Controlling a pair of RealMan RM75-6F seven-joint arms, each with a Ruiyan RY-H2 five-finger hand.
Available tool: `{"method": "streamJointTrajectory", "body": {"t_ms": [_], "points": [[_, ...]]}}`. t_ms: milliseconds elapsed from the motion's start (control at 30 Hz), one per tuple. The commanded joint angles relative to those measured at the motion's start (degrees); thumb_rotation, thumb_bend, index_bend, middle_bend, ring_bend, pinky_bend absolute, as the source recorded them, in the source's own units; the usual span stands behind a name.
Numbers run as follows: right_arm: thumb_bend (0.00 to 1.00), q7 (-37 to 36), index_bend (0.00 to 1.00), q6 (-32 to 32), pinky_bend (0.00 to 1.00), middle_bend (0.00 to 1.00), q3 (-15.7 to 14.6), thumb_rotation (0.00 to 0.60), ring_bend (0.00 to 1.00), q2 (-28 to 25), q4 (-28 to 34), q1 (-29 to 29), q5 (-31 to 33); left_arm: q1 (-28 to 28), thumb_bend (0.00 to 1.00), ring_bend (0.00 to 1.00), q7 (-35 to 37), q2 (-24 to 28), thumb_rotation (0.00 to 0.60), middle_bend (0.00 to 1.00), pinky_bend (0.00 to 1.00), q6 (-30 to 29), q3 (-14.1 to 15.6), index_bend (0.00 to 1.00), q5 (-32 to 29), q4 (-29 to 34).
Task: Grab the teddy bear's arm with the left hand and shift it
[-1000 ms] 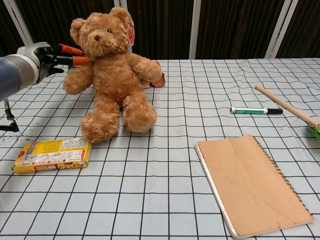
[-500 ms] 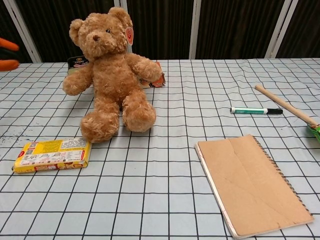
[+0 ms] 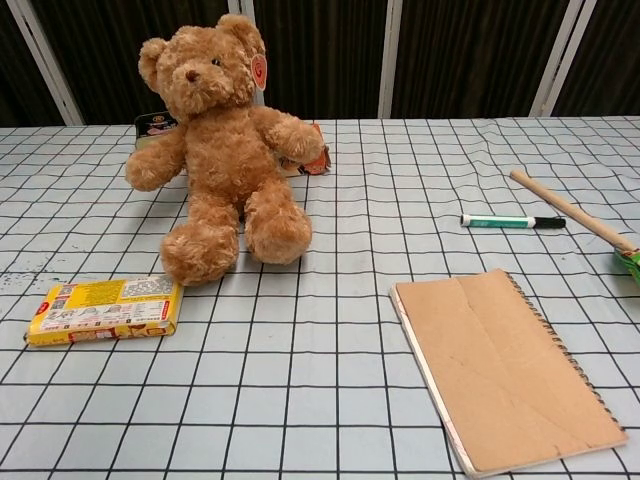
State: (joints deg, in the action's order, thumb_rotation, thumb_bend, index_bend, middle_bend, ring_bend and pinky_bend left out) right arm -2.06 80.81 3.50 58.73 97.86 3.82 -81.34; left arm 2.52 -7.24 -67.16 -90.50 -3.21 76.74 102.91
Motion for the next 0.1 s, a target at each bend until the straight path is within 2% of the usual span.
{"method": "streamJointTrajectory", "body": {"t_ms": [33,100], "points": [[0.17,0.33,0.0,0.7,0.0,0.0,-0.1,0.6,0.0,-0.08,0.28,-0.38,-0.39,-0.55,0.39,0.0,2.07,-0.16,0.6,0.03,0.0,0.04,0.62,0.23,1.36,-2.89],[0.17,0.78,0.0,0.87,0.0,0.0,-0.16,0.6,0.0,-0.09,0.48,-0.53,-0.32,-0.63,0.39,0.0,2.33,-0.1,0.6,0.03,0.0,0.08,0.65,0.23,1.78,-3.45]]}}
